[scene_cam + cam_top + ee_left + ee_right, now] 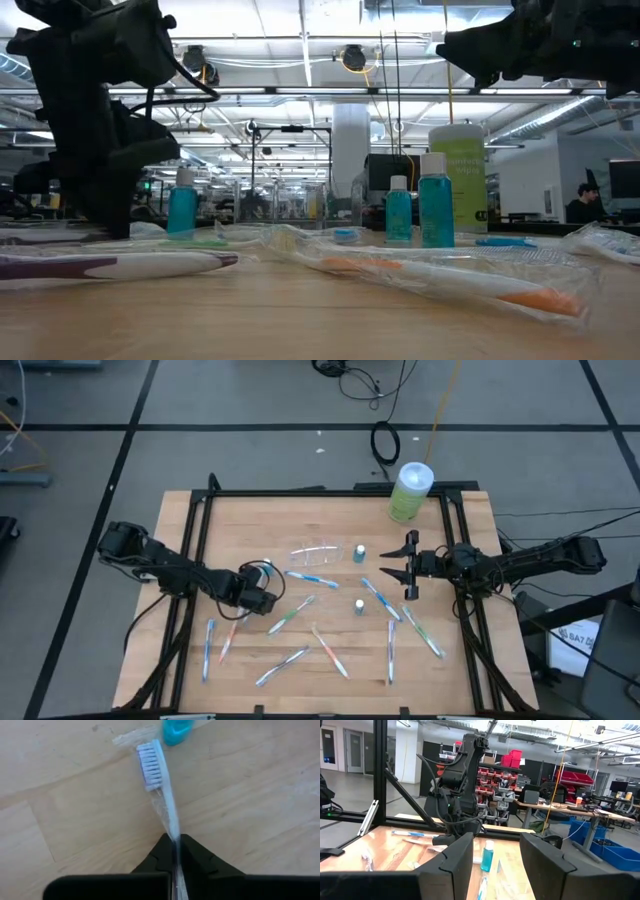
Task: Pick & Place toothbrushing station
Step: Put the top left purple toothbrush into the transparent organizer
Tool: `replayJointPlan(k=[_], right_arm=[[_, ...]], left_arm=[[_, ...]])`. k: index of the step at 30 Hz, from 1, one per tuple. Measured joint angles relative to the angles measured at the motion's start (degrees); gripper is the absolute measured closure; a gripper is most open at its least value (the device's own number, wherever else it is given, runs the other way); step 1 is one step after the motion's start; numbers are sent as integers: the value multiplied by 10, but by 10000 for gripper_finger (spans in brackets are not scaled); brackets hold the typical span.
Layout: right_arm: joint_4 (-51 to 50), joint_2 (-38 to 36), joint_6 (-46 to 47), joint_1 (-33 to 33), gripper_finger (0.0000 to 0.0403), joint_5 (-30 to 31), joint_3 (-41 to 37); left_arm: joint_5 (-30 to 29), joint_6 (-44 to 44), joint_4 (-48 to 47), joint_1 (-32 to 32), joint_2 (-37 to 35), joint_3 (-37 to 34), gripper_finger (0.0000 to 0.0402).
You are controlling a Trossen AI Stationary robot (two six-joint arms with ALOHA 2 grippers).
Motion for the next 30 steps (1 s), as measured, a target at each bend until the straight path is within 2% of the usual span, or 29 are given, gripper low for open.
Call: replayJointPlan(k=[4,7,10,13,22,30], right_arm=[[0,0,0,0,248,0,0],[0,0,0,0,248,0,0],[0,0,0,0,248,0,0],[0,0,12,0,248,0,0],[0,0,30,0,248,0,0],[-1,0,30,0,248,0,0]], left_arm=[[-2,-17,-4,0,-12,-1,371],[-3,-17,-11,0,-31,-4,380],[-28,-18,-31,-1,-56,-4,394],[-58,-32,-76,-1,-85,-3,388],[-196,-9,-141,0,-186,-3,392],[-340,83,-135,3,-287,-2,395]])
